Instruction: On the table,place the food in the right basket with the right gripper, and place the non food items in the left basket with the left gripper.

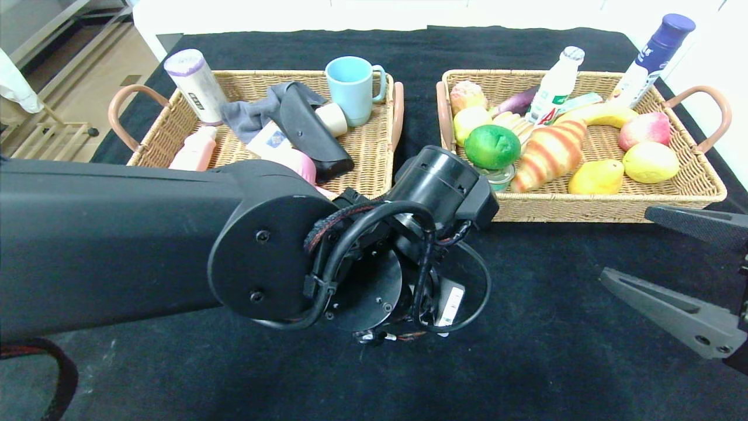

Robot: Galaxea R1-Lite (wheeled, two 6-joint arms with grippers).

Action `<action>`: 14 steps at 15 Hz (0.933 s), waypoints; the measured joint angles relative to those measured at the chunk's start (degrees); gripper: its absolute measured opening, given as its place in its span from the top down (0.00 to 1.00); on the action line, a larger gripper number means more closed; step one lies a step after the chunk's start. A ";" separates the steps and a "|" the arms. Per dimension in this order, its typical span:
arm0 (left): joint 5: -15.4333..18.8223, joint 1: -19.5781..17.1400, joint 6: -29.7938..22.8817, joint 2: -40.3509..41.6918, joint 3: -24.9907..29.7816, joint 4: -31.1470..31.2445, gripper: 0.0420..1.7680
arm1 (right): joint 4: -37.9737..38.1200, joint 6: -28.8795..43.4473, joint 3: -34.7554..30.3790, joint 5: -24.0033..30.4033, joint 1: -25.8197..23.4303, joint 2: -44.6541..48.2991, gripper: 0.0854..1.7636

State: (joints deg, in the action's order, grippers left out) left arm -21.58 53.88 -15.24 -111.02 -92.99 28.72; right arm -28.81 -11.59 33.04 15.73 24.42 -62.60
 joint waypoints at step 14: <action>-0.09 0.00 -0.33 -0.23 0.16 -0.12 0.51 | -0.11 0.00 -0.07 0.00 0.00 -0.90 0.03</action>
State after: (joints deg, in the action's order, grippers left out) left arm -21.66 53.88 -15.57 -111.25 -92.83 28.60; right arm -28.92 -11.59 32.96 15.73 24.42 -63.50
